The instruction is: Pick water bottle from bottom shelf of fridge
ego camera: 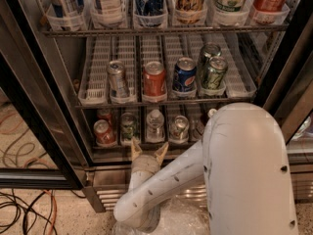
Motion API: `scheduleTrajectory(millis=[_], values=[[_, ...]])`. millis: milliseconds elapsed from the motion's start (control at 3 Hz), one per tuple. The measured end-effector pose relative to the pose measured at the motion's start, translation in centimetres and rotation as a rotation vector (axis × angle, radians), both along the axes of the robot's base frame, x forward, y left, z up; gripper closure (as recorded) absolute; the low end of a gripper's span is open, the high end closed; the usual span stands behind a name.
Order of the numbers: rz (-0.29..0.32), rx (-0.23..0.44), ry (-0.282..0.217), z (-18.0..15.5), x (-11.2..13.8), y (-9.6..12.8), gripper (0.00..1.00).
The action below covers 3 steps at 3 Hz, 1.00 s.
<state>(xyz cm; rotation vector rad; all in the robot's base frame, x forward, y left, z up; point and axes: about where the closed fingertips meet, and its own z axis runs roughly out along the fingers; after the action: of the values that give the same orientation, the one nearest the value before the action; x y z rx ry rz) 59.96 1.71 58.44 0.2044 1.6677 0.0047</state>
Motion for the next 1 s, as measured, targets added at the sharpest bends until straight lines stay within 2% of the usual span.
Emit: scheduleTrajectory(millis=[1000], values=[[-0.002,-0.084,-0.049,0.9,2.0,-0.6,0.25]])
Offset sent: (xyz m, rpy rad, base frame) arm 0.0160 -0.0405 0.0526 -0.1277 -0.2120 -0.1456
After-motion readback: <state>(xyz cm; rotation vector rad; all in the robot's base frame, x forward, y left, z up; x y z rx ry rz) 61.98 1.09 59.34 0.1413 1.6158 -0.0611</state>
